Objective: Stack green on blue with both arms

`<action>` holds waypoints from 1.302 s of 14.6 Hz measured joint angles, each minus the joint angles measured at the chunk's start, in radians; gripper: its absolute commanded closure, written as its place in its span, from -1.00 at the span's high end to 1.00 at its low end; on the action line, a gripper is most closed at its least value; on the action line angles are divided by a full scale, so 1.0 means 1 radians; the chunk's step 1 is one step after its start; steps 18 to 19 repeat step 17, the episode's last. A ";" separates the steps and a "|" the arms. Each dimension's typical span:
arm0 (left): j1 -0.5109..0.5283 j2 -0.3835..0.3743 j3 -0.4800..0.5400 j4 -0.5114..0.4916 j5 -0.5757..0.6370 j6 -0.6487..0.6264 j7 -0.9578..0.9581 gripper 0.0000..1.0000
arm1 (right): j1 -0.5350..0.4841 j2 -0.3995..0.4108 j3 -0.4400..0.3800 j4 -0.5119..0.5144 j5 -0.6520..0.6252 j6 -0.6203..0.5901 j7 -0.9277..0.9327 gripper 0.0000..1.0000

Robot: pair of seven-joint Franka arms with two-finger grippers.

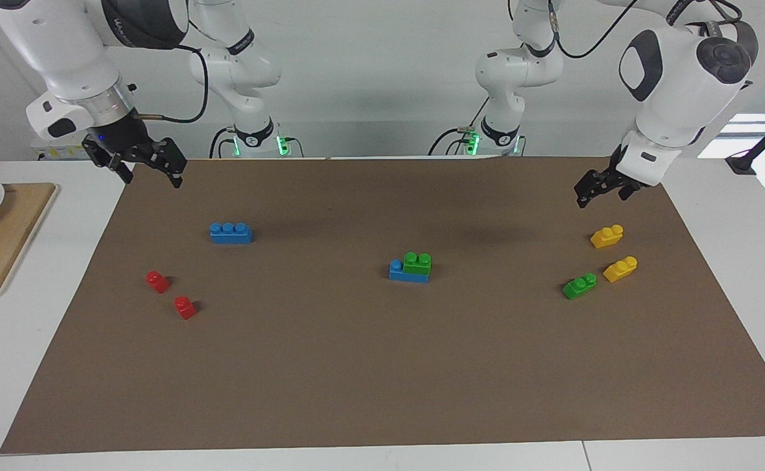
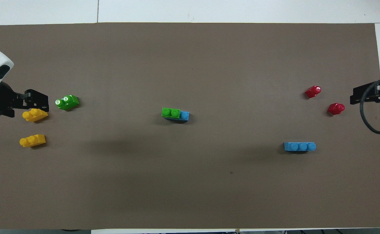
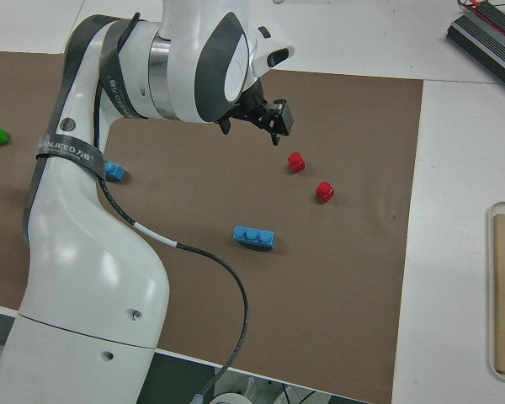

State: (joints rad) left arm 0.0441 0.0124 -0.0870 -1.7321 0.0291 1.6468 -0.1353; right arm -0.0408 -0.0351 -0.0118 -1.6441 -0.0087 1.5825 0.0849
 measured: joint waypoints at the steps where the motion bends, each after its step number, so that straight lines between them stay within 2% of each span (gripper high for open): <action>1: 0.000 -0.001 0.000 0.003 0.000 0.000 0.001 1.00 | 0.000 0.000 0.000 0.000 0.000 0.000 0.000 1.00; 12: -0.007 -0.012 -0.006 0.030 0.000 -0.007 0.012 1.00 | 0.000 0.000 0.000 0.000 0.000 0.000 0.000 1.00; 19: -0.005 -0.017 0.001 0.083 -0.054 -0.038 0.012 1.00 | 0.000 0.000 0.000 0.000 0.000 0.000 0.000 1.00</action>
